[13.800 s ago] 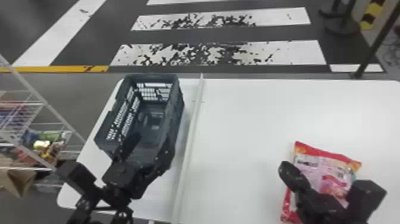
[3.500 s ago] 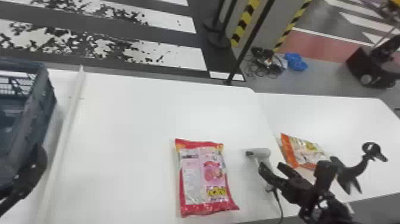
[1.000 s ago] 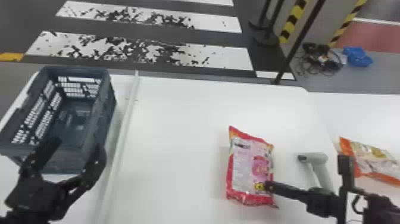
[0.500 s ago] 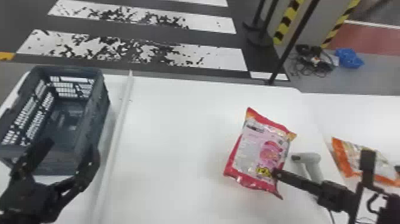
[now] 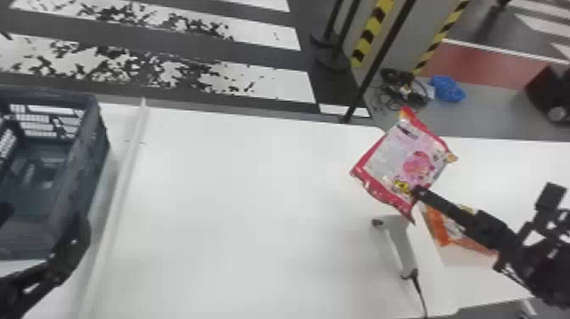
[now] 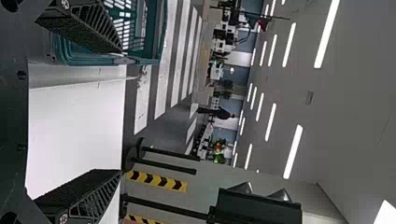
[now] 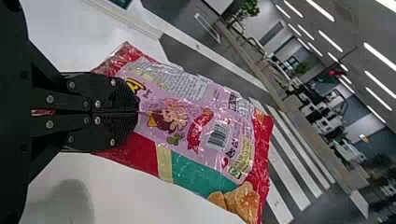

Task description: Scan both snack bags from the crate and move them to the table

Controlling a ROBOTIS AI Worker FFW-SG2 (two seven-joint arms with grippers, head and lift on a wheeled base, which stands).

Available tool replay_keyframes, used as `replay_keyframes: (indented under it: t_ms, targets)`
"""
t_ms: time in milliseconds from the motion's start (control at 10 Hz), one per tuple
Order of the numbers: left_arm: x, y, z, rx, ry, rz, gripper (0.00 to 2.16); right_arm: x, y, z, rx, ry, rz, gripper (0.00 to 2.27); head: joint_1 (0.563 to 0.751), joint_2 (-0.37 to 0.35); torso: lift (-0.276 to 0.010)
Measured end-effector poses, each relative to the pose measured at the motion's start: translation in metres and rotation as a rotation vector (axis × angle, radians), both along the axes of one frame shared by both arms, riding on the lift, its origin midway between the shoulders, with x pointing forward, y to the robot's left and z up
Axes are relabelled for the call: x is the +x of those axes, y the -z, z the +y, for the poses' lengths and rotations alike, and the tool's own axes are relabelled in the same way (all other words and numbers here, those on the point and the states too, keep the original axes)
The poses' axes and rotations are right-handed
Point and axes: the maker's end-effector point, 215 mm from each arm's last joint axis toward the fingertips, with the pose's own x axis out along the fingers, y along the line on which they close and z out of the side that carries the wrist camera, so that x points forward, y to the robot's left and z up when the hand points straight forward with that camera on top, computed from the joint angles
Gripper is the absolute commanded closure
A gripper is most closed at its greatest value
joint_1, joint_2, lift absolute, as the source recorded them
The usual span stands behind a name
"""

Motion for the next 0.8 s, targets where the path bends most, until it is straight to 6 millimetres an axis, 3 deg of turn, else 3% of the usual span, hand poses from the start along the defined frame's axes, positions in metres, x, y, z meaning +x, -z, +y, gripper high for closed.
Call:
replay_keyframes:
  t_ms: [100, 300, 500, 600, 700, 800]
  targets:
    - [0.0, 0.002, 0.001, 0.002, -0.002, 0.004, 0.07, 0.013, 0.0, -0.049, -0.031, 0.104, -0.014, 2.24, 0.695, -0.35, -0.087]
    - [0.0, 0.004, 0.002, 0.003, -0.007, 0.009, 0.07, 0.032, 0.017, -0.128, -0.144, 0.293, 0.004, 2.24, 0.695, -0.35, -0.087]
    - [0.0, 0.003, 0.0, 0.002, -0.005, 0.006, 0.07, 0.03, 0.063, -0.19, -0.251, 0.492, 0.126, 2.24, 0.695, -0.35, -0.087]
    - [0.001, 0.001, -0.001, 0.001, -0.002, 0.003, 0.07, 0.024, 0.085, -0.208, -0.301, 0.547, 0.187, 2.24, 0.695, -0.35, -0.087]
    - [0.002, -0.001, -0.002, 0.002, 0.002, -0.002, 0.07, 0.021, 0.101, -0.216, -0.351, 0.571, 0.229, 2.04, 0.695, -0.35, -0.087]
    - [0.003, -0.001, -0.004, 0.002, 0.005, -0.004, 0.07, 0.018, 0.112, -0.219, -0.378, 0.584, 0.263, 0.68, 0.695, -0.35, -0.087]
